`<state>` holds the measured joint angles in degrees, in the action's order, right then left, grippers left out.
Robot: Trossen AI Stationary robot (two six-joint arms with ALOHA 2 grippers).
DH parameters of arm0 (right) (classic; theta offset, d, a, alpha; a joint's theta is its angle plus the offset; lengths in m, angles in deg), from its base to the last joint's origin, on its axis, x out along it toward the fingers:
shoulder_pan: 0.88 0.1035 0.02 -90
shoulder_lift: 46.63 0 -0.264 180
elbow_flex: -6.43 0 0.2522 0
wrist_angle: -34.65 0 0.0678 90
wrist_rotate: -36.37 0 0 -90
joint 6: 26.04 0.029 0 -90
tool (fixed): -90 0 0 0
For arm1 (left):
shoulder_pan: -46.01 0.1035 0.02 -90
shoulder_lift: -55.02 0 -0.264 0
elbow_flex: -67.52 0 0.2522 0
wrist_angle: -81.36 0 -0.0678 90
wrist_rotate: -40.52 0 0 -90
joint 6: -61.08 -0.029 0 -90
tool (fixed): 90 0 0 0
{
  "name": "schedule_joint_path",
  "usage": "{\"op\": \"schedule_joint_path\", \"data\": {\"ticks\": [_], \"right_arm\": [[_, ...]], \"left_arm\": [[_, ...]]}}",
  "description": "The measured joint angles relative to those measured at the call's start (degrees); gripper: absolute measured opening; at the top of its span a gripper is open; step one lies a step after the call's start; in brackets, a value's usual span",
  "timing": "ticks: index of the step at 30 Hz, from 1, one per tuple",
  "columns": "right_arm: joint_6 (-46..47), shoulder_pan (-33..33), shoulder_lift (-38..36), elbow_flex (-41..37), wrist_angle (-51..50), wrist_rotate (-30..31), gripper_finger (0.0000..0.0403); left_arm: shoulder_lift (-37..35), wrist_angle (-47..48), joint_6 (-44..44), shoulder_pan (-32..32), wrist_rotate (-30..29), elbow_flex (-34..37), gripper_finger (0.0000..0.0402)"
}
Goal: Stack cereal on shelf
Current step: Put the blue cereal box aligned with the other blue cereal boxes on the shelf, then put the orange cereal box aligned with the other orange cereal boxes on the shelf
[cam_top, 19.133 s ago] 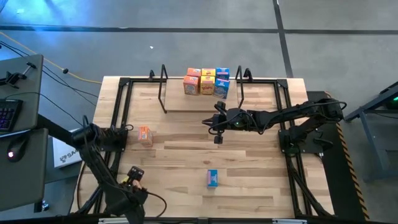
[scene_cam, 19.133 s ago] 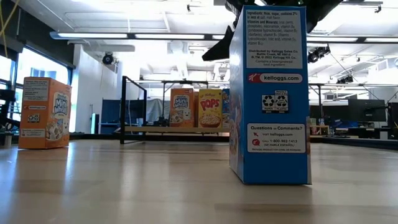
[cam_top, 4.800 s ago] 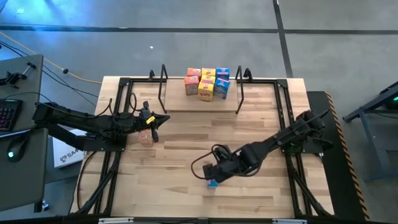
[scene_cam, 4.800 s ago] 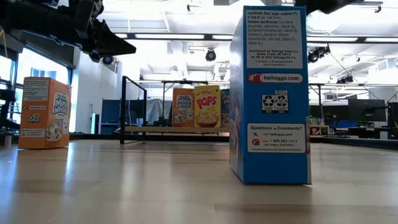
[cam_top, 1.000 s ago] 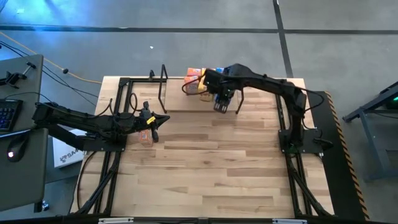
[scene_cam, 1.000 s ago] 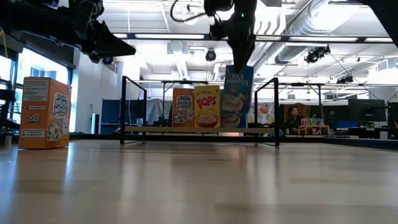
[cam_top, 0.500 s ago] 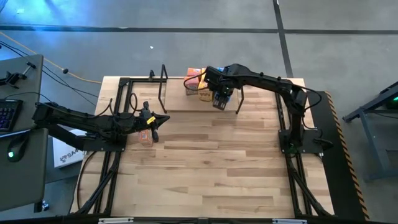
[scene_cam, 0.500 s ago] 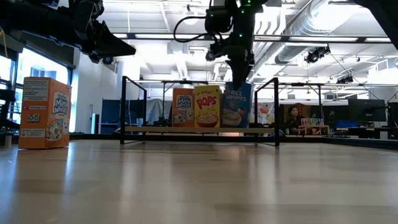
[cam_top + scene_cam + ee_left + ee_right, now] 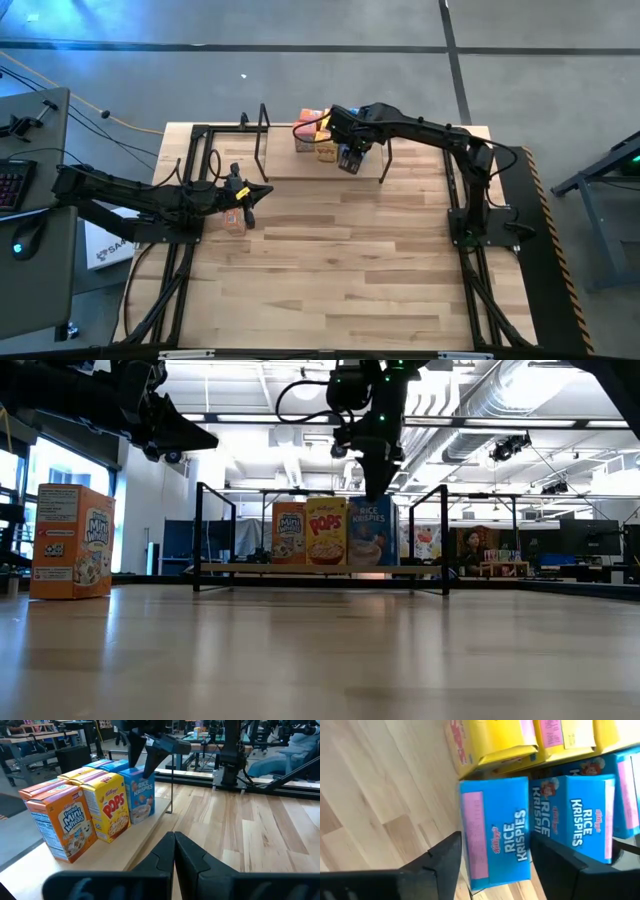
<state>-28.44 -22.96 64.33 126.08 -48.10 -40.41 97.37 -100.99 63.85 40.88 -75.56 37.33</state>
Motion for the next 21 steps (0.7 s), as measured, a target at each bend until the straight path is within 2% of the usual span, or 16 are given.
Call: {"op": "schedule_joint_path", "data": {"ticks": [6,15,21], "right_arm": [[0.62,0.33,0.0,0.11,0.0,0.78,0.0228],[-0.66,0.98,0.0,0.11,0.12,4.33,0.0229],[-0.81,0.98,0.0,0.13,0.26,4.17,0.023]], "left_arm": [[0.02,0.0,0.0,0.0,0.0,0.0,0.0003],[0.01,-0.02,0.02,0.01,-0.01,0.0,0.0003],[0.0,-0.02,0.02,0.0,0.0,0.0,0.0003]]}}
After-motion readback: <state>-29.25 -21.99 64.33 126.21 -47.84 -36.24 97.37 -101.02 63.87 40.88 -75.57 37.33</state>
